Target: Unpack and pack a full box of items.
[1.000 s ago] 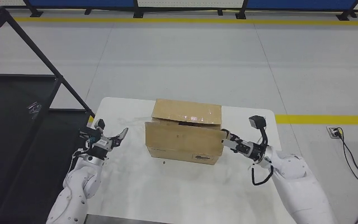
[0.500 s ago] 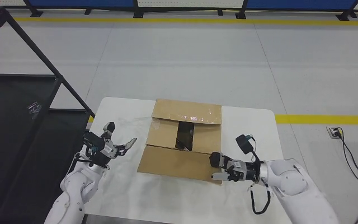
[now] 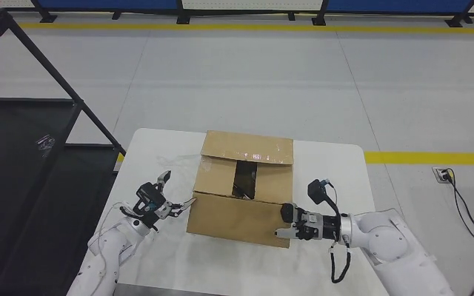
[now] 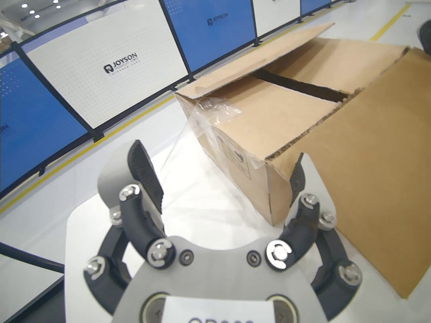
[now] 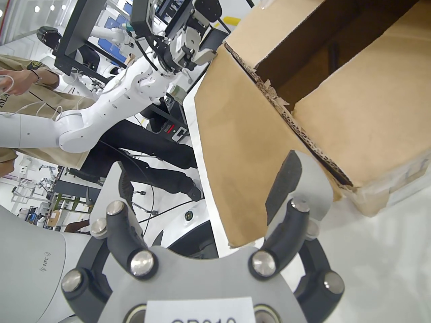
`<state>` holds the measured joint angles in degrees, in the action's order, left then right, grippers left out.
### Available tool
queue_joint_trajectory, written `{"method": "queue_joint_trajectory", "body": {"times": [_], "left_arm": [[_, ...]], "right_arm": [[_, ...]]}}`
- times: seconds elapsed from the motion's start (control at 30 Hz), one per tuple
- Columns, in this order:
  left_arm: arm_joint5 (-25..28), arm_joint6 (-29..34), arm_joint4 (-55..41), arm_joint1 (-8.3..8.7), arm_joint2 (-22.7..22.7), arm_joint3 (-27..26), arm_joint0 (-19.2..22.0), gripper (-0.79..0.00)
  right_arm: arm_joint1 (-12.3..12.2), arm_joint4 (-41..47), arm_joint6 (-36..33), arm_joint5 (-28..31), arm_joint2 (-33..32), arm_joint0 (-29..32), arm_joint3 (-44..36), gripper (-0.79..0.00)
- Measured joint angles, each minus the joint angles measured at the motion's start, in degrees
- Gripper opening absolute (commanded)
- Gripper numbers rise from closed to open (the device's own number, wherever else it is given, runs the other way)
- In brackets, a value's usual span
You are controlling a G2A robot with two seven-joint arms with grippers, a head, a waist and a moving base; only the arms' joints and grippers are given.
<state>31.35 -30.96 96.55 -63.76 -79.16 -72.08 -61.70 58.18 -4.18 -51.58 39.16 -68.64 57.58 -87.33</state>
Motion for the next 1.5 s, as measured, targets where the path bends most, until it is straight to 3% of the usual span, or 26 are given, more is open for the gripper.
{"method": "queue_joint_trajectory", "body": {"times": [0.6,0.77,0.97,1.37,1.5], "left_arm": [[-1.93,0.86,3.72,0.22,0.68,0.90,0.45,0.000],[-1.93,0.86,3.72,0.22,0.68,0.90,0.45,0.000],[-1.93,0.86,3.72,0.22,0.68,0.90,0.45,0.000],[-1.93,0.86,3.72,0.22,0.68,0.90,0.45,0.000],[-1.93,0.86,3.72,0.22,0.68,0.90,0.45,0.000]], "right_arm": [[-0.17,0.64,3.41,-0.89,-0.51,1.94,-5.68,0.000],[1.00,11.07,9.11,-11.73,1.47,-0.35,-5.82,0.000],[3.60,25.34,10.63,-24.75,7.61,-8.98,4.08,0.000],[3.97,26.92,10.83,-26.16,8.20,-10.00,5.17,0.000],[5.27,34.14,16.23,-34.06,9.50,-12.03,6.74,0.000]]}}
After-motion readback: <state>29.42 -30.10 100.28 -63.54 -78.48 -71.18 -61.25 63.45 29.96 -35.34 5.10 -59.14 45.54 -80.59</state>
